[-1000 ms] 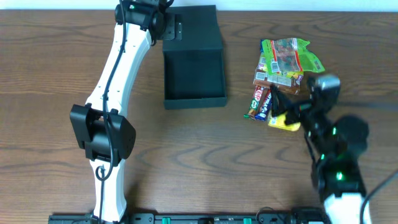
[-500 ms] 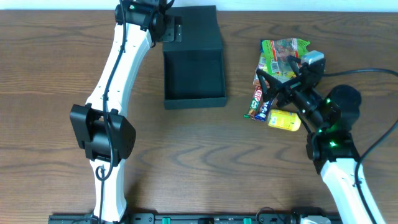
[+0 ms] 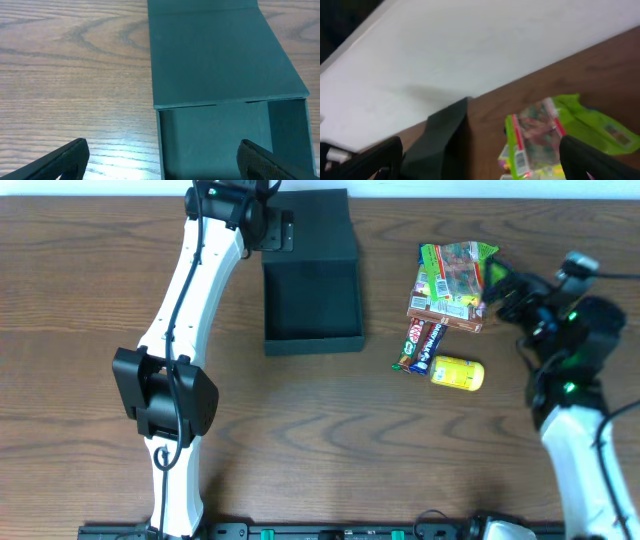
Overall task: Pack container
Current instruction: 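Reach the right gripper to the green candy bags on the pile, then grasp the green-and-red candy bags with the right gripper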
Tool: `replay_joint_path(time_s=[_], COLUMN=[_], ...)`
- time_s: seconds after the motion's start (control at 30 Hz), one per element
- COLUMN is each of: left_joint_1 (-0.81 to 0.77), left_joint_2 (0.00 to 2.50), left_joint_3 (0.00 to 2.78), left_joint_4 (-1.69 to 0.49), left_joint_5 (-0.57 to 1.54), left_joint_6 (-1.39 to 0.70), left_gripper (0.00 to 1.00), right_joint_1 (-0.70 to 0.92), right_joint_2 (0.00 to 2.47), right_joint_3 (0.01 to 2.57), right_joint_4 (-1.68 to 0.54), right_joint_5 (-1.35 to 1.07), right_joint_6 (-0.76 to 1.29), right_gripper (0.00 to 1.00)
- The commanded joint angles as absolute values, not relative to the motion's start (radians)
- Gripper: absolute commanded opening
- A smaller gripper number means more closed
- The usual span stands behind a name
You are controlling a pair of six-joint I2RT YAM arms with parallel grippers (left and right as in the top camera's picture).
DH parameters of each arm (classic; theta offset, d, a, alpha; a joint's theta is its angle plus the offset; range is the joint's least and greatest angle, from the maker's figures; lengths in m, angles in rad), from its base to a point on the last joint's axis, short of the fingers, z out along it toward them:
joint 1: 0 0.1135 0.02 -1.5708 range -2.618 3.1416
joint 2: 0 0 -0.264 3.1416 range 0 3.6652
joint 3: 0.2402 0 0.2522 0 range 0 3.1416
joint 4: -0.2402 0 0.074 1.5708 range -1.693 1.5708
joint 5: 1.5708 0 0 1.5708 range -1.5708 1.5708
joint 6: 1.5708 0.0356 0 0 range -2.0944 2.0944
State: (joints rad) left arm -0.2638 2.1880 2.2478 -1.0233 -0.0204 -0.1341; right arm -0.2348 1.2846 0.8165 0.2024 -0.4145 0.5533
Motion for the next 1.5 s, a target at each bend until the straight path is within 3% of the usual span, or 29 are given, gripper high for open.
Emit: replay_joint_path(time_s=[0.0, 0.13, 0.37, 0.73, 1.47], left_joint_1=[-0.262, -0.262, -0.262, -0.262, -0.262], left_joint_2=[2.19, 2.19, 2.19, 2.19, 2.19], left_joint_3=[2.259, 2.259, 2.259, 2.259, 2.259], left_joint_4=[-1.029, -1.036, -1.077, -1.077, -1.059], left_joint_5=[0.001, 0.001, 0.001, 0.001, -0.004], left_joint_6=[-0.138, -0.138, -0.138, -0.138, -0.134], left_gripper=[0.95, 0.95, 0.95, 0.95, 0.95], right_joint_1=[-0.266, -0.27, -0.268, -0.29, -0.301], right_joint_2=[1.374, 1.447, 1.461, 1.663, 1.935], right_joint_3=[0.933, 0.985, 0.972, 0.986, 1.239], right_joint_4=[0.126, 0.08, 0.012, 0.019, -0.12], right_joint_5=[-0.514, -0.717, -0.663, -0.6, -0.512], right_joint_6=[0.603, 0.426, 0.371, 0.558, 0.634], right_gripper=[0.99, 0.99, 0.99, 0.99, 0.99])
